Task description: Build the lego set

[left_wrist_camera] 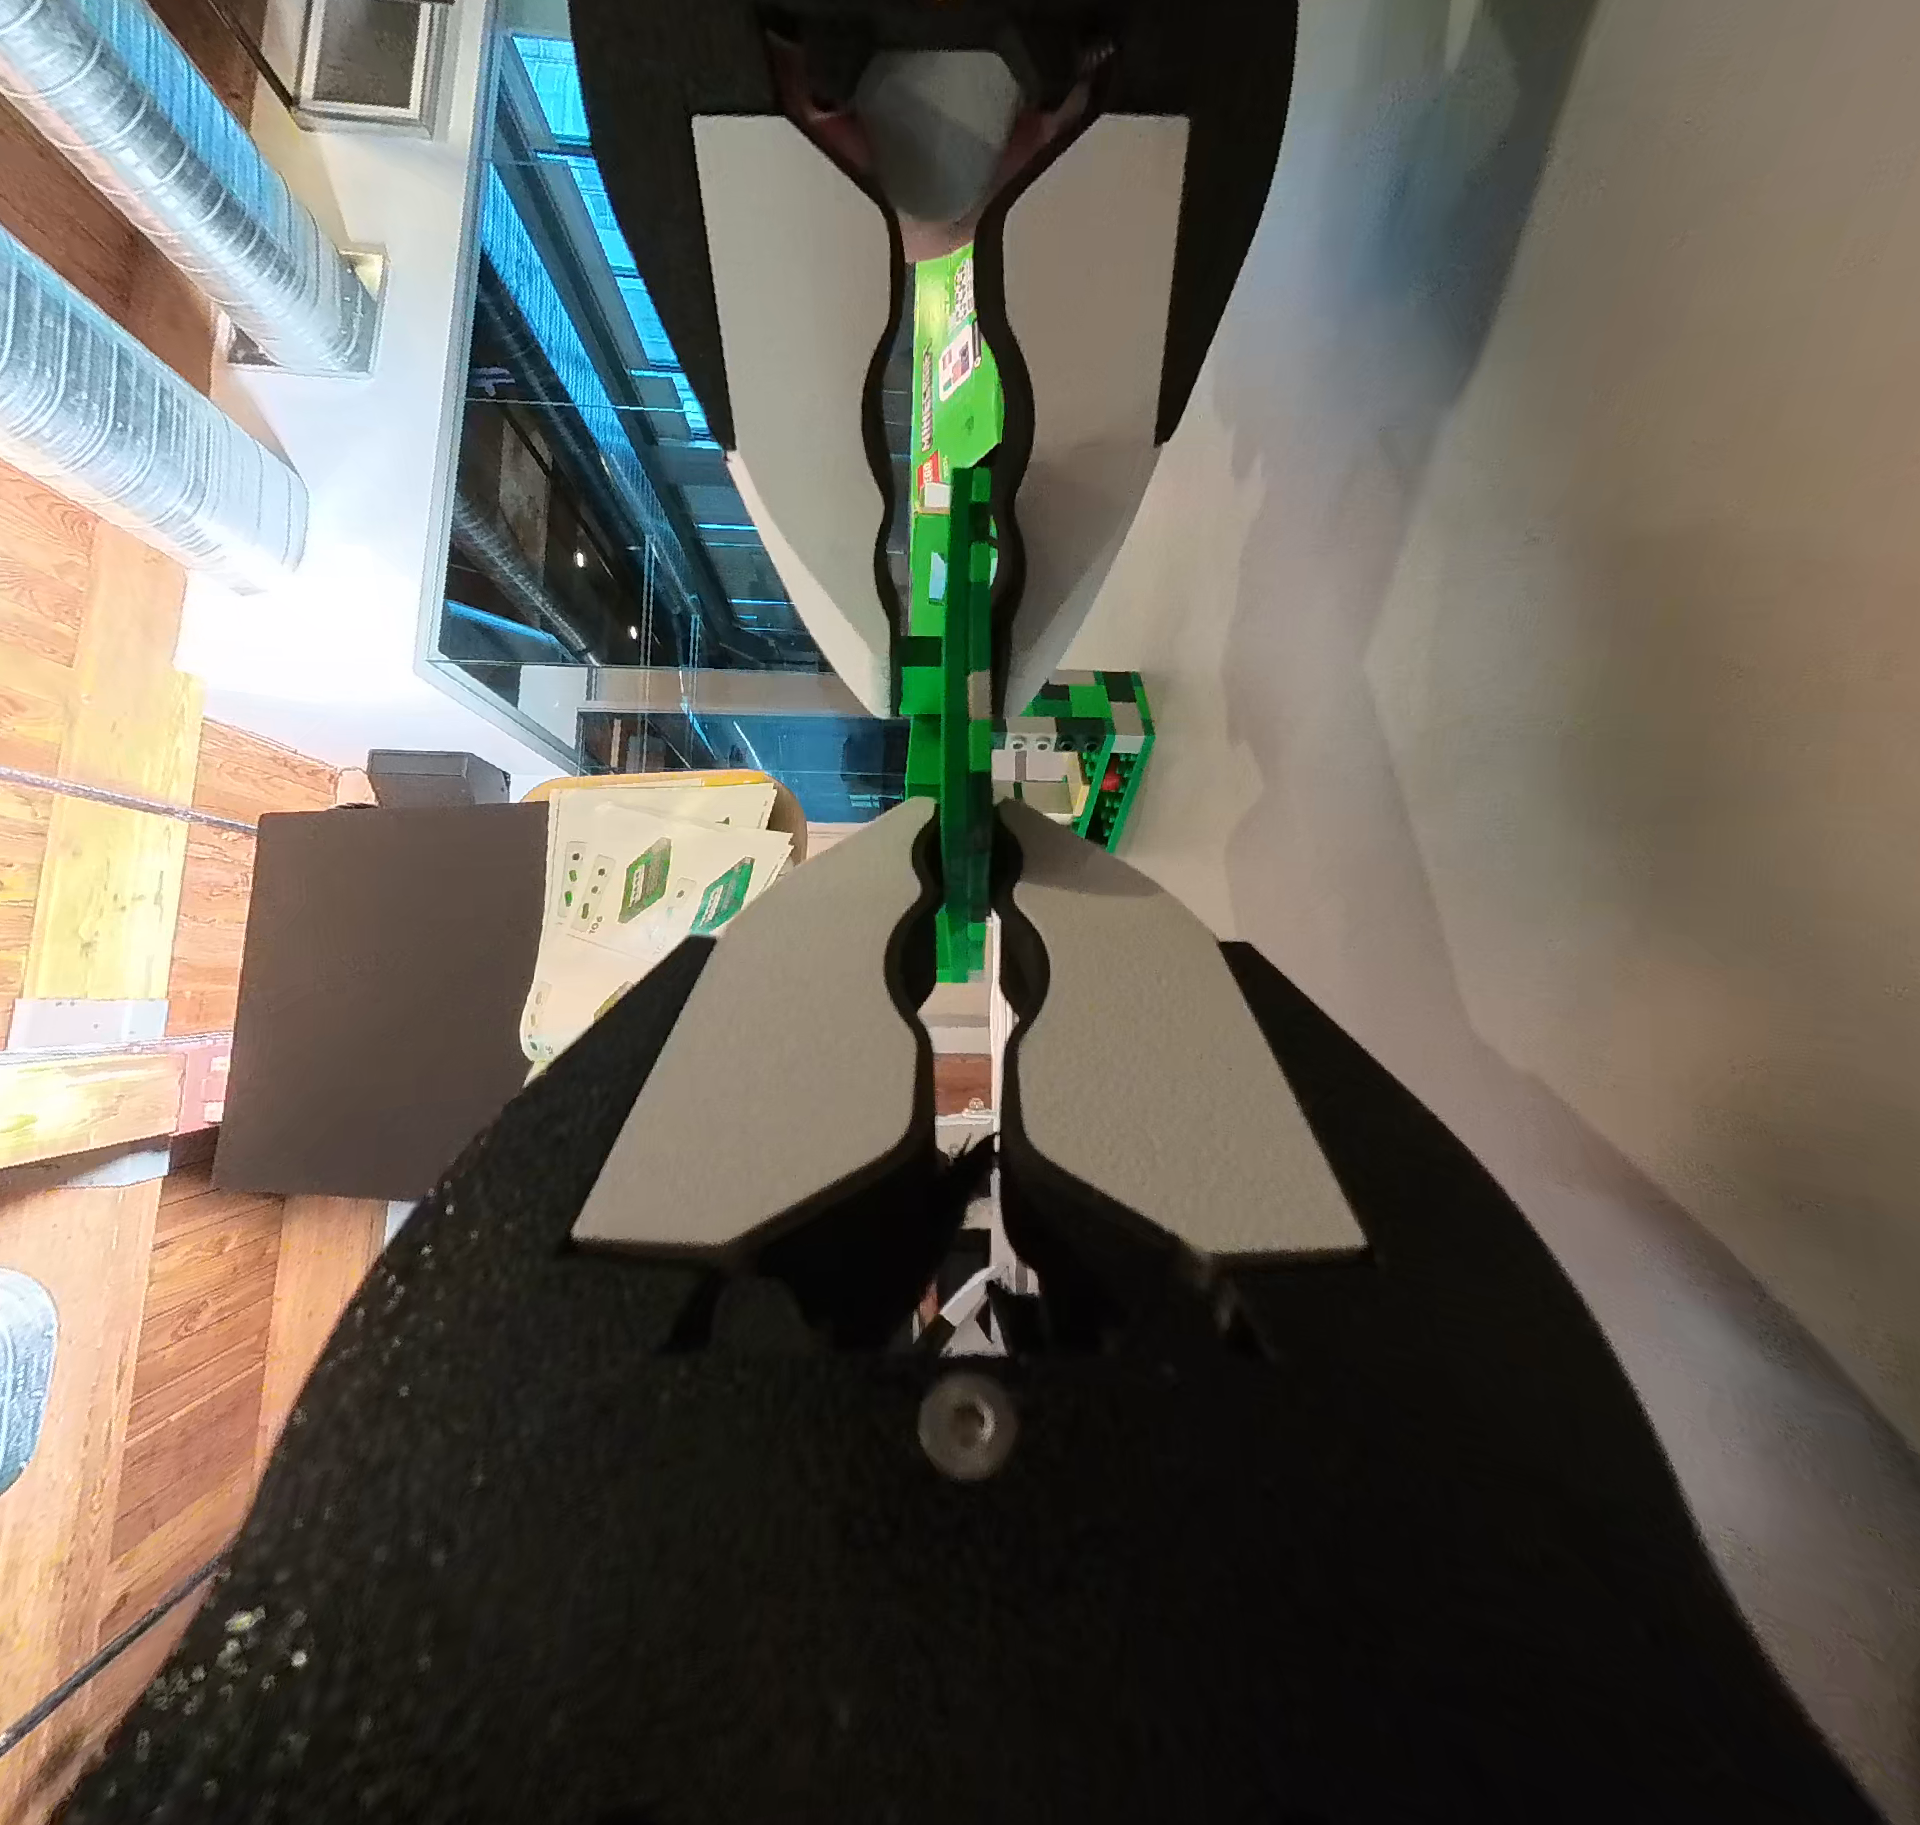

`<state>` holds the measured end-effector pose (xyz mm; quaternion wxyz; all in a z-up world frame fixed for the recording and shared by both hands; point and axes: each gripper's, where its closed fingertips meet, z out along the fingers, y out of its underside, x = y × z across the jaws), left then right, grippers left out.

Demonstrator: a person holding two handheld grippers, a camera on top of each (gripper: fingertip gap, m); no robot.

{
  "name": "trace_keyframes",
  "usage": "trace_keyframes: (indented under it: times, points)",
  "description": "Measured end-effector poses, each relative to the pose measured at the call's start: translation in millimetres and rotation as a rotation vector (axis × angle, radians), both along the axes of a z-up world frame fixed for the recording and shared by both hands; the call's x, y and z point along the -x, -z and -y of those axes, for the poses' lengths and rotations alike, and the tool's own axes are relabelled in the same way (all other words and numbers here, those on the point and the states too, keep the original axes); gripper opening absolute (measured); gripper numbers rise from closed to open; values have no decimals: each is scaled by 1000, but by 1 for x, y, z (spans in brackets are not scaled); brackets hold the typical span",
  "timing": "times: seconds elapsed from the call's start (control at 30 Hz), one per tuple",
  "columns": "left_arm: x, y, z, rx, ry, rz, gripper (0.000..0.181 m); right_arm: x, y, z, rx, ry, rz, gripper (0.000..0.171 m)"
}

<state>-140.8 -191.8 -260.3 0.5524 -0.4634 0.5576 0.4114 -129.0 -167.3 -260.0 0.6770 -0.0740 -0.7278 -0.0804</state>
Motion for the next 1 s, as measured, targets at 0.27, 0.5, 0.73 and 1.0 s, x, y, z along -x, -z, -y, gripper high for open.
trace_keyframes:
  times: [0.27,0.5,0.73,1.0]
  points:
    - [0,4,2,20,11,9,6,0,4,0,46,-5,15,19]
    - [2,3,0,71,27,124,16,0,14,2,267,-36,77,18]
    - [5,12,-2,176,25,199,22,-1,24,7,498,-91,159,18]
    - [3,20,2,221,54,166,9,-1,23,3,558,-49,161,19]
